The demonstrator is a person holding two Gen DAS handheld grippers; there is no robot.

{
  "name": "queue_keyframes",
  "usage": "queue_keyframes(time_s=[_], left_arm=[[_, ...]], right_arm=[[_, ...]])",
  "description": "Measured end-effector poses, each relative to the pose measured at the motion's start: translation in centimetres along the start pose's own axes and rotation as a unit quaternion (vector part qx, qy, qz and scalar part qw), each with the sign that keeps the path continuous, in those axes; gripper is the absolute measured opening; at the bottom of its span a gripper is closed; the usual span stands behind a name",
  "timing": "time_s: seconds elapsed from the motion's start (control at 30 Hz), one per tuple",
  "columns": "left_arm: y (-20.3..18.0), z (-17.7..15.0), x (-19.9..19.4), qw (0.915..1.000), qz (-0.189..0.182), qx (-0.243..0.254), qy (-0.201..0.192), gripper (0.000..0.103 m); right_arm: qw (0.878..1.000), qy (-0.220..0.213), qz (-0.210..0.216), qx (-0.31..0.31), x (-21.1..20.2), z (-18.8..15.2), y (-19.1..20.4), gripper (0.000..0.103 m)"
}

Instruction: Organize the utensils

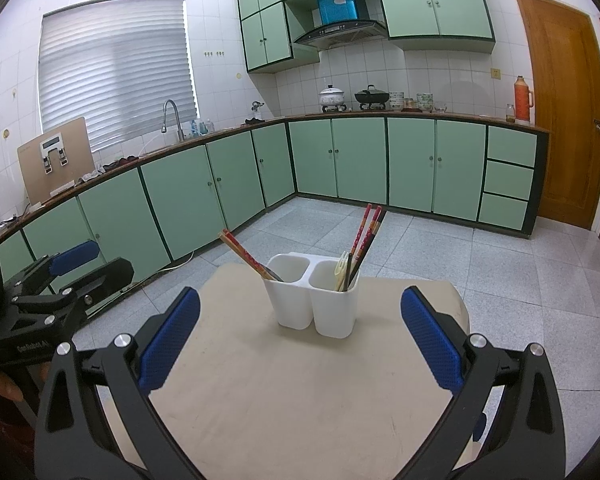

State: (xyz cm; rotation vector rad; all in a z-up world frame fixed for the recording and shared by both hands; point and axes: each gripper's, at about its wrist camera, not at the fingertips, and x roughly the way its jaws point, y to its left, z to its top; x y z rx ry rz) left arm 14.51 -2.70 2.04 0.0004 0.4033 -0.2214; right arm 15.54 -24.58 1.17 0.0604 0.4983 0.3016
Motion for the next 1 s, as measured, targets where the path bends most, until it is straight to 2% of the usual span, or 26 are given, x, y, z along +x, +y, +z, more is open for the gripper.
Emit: queue_keyframes(time_s=[1.0], left_arm=[[-0.12, -0.29, 0.25, 0.9999, 0.000, -0.008, 0.007, 0.097]], right_arm=[[1.000, 0.002, -0.005, -0.006, -0.19, -0.16, -0.85, 0.098]])
